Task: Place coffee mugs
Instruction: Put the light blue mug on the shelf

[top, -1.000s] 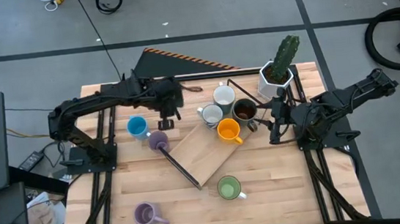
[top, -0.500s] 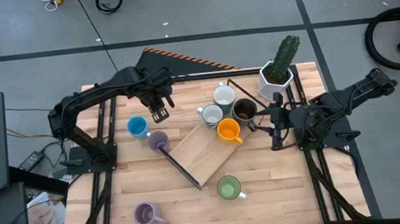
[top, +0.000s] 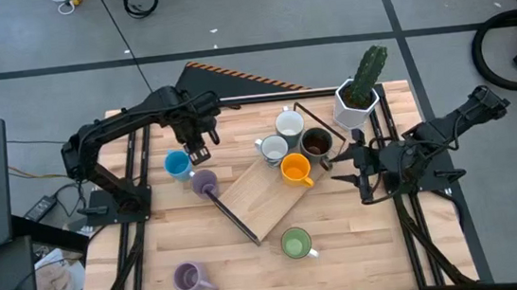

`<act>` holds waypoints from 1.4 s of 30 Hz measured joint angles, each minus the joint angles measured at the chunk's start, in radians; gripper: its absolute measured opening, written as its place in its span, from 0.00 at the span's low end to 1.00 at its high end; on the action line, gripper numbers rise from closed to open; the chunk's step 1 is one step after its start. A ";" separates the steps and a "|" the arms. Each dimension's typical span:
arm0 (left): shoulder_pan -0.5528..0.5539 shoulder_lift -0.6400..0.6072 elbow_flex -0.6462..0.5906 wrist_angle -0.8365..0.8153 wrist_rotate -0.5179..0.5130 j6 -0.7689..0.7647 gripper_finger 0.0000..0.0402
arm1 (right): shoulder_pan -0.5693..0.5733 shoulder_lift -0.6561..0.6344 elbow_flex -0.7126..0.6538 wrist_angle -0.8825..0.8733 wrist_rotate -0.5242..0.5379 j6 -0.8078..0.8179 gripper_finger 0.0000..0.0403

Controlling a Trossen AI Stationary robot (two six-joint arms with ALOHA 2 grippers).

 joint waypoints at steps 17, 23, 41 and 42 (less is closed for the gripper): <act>0.012 -0.238 -0.510 0.198 0.086 -0.011 0.21 | 0.026 0.000 0.000 0.007 0.002 0.036 0.54; -0.080 -0.273 -0.574 0.217 0.047 -0.010 0.28 | 0.026 0.000 0.000 0.025 -0.005 0.043 0.54; -0.191 -0.273 -0.733 0.388 -0.205 0.198 0.35 | -0.044 0.000 0.009 0.084 -0.027 -0.067 0.54; -0.186 -0.273 -0.732 0.396 -0.196 0.227 0.33 | -0.048 0.000 0.009 0.085 -0.027 -0.074 0.54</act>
